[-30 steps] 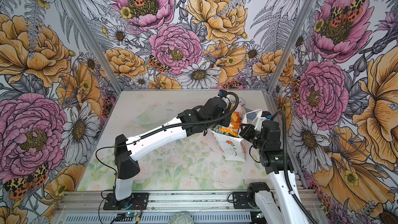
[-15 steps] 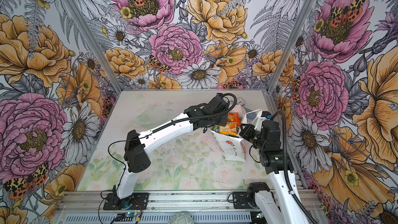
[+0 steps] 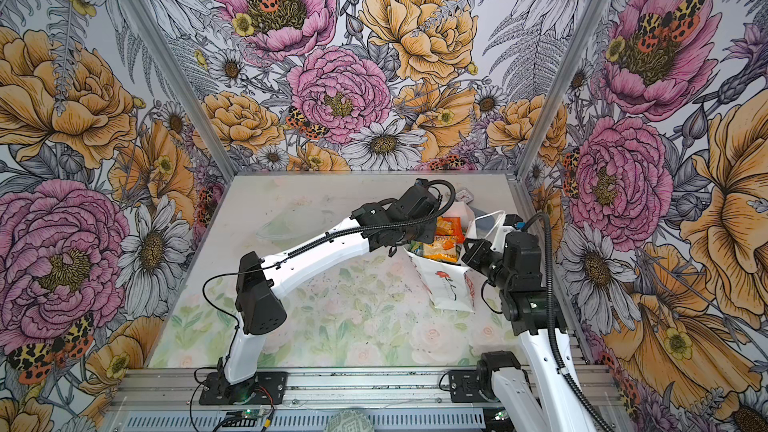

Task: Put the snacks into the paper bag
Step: 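Lower the yellow wafer packet into the bag and open the left gripper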

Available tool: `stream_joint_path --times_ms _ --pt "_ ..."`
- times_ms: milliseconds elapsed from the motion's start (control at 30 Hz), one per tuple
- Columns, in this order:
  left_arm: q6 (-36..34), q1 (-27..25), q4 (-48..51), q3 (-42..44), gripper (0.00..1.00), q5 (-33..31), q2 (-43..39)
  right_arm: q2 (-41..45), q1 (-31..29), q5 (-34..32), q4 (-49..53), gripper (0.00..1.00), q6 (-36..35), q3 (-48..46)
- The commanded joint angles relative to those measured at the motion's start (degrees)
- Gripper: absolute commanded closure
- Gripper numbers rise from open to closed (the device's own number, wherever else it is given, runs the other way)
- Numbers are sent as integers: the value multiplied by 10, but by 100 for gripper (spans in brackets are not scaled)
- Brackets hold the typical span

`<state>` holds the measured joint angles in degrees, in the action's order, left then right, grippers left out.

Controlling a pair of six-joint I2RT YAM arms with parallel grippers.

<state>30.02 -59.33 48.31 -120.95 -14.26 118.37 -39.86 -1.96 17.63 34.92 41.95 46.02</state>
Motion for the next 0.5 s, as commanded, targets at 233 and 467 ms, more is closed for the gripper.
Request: stream_joint_path --times_ms 233,467 --pt "-11 -42 9 36 61 -155 -115 2 -6 9 11 100 -6 13" --pt "19 -9 42 51 55 -132 -113 0 -6 10 12 100 -7 19"
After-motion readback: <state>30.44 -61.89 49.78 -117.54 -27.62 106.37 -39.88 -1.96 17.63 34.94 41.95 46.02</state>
